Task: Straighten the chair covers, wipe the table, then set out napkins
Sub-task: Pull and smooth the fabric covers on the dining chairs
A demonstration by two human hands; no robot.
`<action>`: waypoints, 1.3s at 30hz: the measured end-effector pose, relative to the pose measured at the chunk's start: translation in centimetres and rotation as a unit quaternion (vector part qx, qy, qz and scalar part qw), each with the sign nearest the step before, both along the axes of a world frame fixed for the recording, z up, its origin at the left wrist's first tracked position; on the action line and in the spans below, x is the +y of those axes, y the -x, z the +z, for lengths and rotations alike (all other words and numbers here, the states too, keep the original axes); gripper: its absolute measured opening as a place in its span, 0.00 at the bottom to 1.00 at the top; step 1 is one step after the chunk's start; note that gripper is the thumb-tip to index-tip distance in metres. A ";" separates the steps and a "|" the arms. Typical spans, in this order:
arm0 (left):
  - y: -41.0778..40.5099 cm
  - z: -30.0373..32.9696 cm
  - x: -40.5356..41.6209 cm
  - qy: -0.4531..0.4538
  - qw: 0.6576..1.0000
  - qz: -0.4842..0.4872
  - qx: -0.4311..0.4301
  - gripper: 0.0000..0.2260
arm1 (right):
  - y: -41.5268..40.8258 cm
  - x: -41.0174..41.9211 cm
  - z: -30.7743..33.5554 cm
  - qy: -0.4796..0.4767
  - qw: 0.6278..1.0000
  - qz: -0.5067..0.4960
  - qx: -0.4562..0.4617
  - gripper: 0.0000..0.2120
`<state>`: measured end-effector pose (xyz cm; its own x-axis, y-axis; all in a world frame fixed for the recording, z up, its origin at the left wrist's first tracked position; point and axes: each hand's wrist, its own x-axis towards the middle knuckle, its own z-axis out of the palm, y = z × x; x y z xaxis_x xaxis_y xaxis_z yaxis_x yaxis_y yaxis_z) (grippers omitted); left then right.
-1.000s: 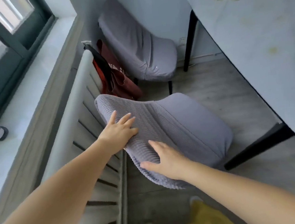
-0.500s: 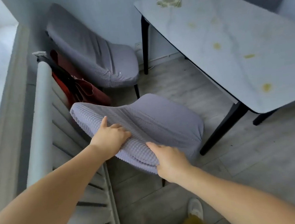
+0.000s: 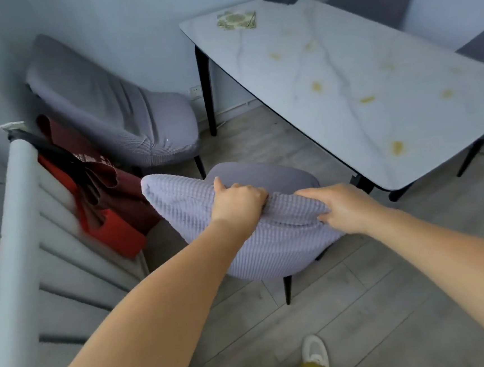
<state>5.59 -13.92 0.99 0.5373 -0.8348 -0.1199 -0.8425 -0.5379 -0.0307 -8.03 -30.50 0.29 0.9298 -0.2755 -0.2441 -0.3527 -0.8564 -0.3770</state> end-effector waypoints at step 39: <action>-2.4 -5.3 8.8 0.149 0.977 0.076 0.129 0.14 | 7.7 0.8 -5.4 0.182 0.963 -0.113 -0.163 0.16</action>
<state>8.04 -5.09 -4.30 0.6417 -0.7663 -0.0316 -0.7114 -0.6101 0.3489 -15.73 -29.73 -5.13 0.8469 -0.4922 0.2015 -0.4594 -0.8679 -0.1892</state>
